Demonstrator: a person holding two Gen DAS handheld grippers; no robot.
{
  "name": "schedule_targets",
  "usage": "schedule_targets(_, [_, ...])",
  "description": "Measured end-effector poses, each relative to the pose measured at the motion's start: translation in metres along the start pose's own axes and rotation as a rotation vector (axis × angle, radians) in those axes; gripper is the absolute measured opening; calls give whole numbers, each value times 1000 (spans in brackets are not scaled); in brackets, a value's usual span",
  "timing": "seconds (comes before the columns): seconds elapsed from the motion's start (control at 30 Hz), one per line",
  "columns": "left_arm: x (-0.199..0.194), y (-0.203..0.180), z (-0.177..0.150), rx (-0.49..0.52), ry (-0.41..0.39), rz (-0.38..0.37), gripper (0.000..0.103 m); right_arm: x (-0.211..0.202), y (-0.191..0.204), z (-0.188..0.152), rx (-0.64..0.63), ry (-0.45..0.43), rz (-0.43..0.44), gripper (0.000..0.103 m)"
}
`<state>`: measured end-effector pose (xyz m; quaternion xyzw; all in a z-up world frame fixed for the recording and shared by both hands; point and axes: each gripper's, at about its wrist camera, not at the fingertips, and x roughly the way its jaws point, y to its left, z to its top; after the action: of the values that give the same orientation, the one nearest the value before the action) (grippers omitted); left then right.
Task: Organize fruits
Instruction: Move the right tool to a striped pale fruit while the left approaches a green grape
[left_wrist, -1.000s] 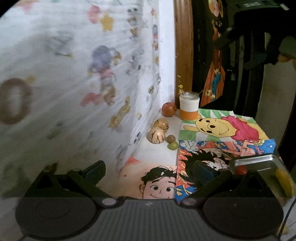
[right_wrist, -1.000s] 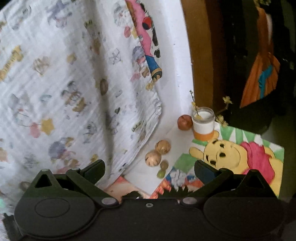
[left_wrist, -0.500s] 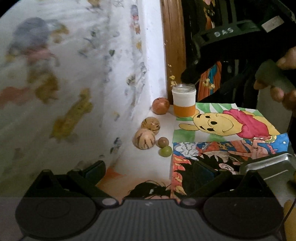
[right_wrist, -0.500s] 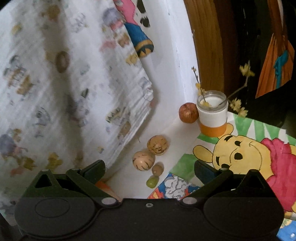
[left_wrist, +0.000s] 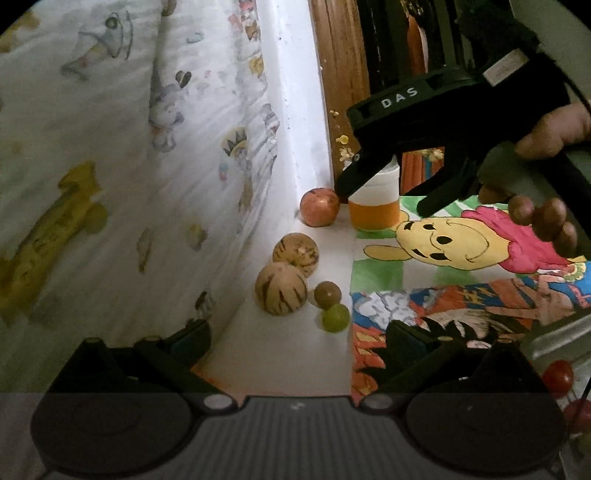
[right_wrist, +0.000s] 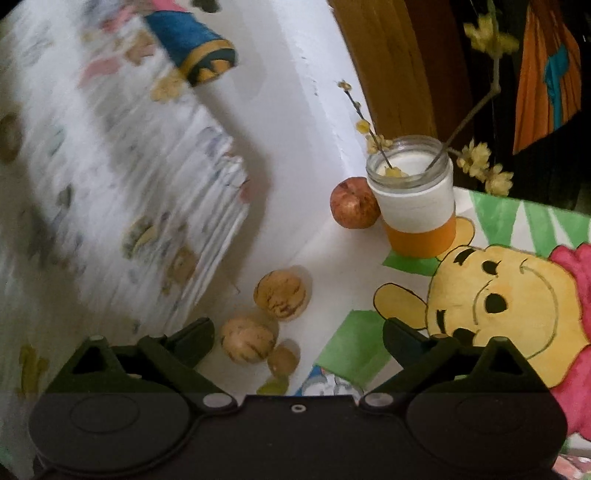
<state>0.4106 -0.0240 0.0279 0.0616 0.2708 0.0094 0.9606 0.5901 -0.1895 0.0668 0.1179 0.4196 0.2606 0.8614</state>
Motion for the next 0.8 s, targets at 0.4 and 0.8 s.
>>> schedule_targets(0.4, [28,0,2,-13,-5,17,103,45,-18,25,77,32,40,91])
schedule_targets(0.8, [43,10,6,-62,-49,14,103,86,-23,33,162,74,110,86])
